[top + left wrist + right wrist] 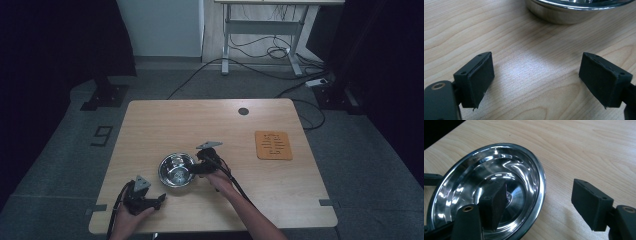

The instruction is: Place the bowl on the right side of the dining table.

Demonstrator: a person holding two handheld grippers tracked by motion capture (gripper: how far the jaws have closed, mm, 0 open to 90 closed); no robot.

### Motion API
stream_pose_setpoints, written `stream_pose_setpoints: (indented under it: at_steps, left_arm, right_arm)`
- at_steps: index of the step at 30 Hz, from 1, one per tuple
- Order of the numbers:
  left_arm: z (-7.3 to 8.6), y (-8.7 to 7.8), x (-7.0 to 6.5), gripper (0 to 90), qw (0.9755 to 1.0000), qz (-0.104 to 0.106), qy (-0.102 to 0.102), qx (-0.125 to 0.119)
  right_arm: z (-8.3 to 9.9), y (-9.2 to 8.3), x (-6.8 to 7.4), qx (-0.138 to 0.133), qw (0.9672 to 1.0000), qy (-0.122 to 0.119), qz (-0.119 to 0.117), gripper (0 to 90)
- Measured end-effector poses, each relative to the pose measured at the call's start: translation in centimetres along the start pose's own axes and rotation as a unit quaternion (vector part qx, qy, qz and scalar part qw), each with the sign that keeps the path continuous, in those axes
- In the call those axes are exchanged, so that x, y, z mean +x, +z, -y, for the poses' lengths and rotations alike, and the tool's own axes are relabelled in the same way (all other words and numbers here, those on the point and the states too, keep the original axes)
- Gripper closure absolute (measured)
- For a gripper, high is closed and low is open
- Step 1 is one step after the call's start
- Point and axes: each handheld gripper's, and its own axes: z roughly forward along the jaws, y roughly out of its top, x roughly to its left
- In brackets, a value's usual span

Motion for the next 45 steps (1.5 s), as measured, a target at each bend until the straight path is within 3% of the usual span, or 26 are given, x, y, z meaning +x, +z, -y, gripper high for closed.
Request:
stream_pose_setpoints:
  at_steps: [6, 12, 19, 32, 37, 45]
  left_arm:
    - [0.0, 0.0, 0.0, 12.4, 1.0000, 0.000, 0.001, 0.001]
    - [0.0, 0.0, 0.0, 12.4, 1.0000, 0.000, 0.000, 0.000]
    - [0.0, 0.0, 0.0, 12.4, 1.0000, 0.000, 0.000, 0.000]
    - [0.0, 0.0, 0.0, 12.4, 1.0000, 0.000, 0.000, 0.000]
    - [0.0, 0.0, 0.0, 12.4, 1.0000, 0.000, 0.000, 0.000]
    - [0.0, 0.0, 0.0, 12.4, 1.0000, 0.000, 0.000, 0.000]
  right_arm:
    - [0.2, 0.6, 0.1, 0.010, 0.9999, 0.009, 0.000, 28.5]
    - [0.5, 1.4, 0.5, 0.027, 0.9996, -0.006, 0.009, 27.9]
    - [0.7, 2.1, 0.4, 0.038, 0.9993, -0.003, 0.008, 30.9]
    - [0.9, 2.5, 0.5, 0.064, 0.9979, 0.002, -0.012, 49.4]
    - [0.8, 2.6, 0.4, 0.069, 0.9976, 0.003, -0.010, 58.7]
    - [0.7, 2.6, 0.1, 0.069, 0.9972, 0.024, -0.013, 75.5]
